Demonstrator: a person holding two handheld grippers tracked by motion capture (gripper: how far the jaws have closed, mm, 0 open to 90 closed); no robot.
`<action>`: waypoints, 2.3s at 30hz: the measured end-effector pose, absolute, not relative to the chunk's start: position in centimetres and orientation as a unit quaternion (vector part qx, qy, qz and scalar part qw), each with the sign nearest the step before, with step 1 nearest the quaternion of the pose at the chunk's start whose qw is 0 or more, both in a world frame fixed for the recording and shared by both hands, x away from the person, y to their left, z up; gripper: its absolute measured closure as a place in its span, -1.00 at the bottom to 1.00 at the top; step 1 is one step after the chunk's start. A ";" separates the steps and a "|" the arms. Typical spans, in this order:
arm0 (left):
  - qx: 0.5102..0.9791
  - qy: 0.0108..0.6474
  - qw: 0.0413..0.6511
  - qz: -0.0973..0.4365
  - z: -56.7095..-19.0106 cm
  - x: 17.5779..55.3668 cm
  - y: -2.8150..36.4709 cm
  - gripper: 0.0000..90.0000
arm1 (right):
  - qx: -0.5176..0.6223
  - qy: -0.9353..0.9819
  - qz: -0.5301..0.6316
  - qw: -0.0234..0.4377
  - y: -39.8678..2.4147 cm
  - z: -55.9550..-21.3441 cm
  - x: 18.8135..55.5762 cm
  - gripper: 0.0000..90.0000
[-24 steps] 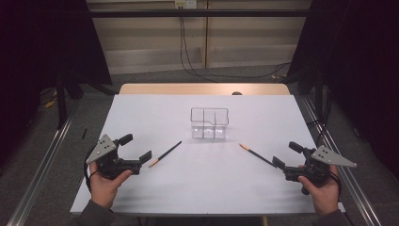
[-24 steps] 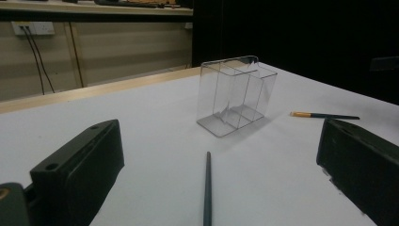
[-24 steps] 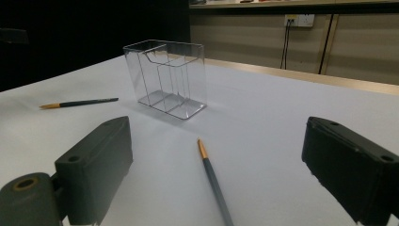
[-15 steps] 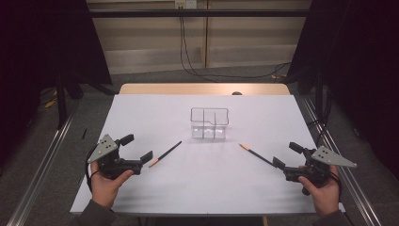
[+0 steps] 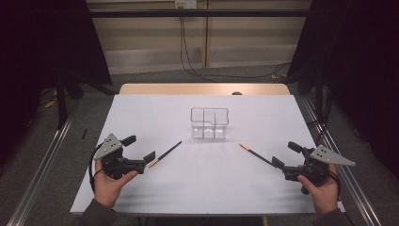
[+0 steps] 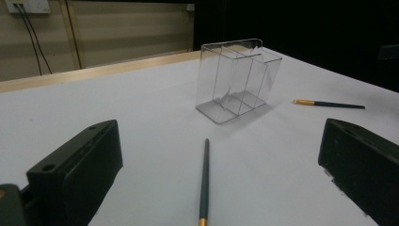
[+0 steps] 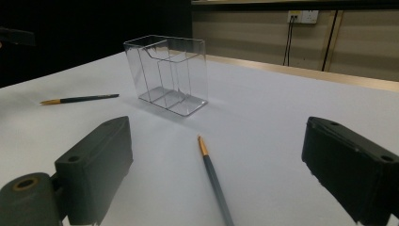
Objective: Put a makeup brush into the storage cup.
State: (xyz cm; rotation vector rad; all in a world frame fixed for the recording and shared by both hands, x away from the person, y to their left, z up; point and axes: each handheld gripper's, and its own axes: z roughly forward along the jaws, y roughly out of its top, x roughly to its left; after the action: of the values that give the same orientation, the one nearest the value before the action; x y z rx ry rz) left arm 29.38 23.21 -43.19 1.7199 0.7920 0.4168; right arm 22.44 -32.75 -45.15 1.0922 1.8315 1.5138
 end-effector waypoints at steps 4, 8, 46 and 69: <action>0.732 0.342 0.561 0.178 -43.2 29.6 22.9 -1.00 | 0.400 0.680 0.556 0.262 -32.7 -45.2 22.5 -0.81; 0.733 0.346 0.561 0.170 -43.2 30.0 22.6 -0.99 | 0.402 0.679 0.556 0.259 -32.9 -45.2 22.3 -0.80; 0.713 0.335 0.589 0.183 -43.6 33.1 20.3 -0.96 | 0.406 0.677 0.554 0.264 -33.3 -45.3 22.0 -0.80; 0.723 0.342 0.574 0.178 -43.7 34.5 18.4 -0.95 | 0.406 0.676 0.553 0.267 -33.6 -45.3 21.9 -0.80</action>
State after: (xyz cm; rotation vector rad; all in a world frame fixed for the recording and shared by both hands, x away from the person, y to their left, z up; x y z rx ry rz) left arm 34.47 18.38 -43.65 1.6937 0.8014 0.4172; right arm 21.93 -33.58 -45.32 1.0966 1.8244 1.4933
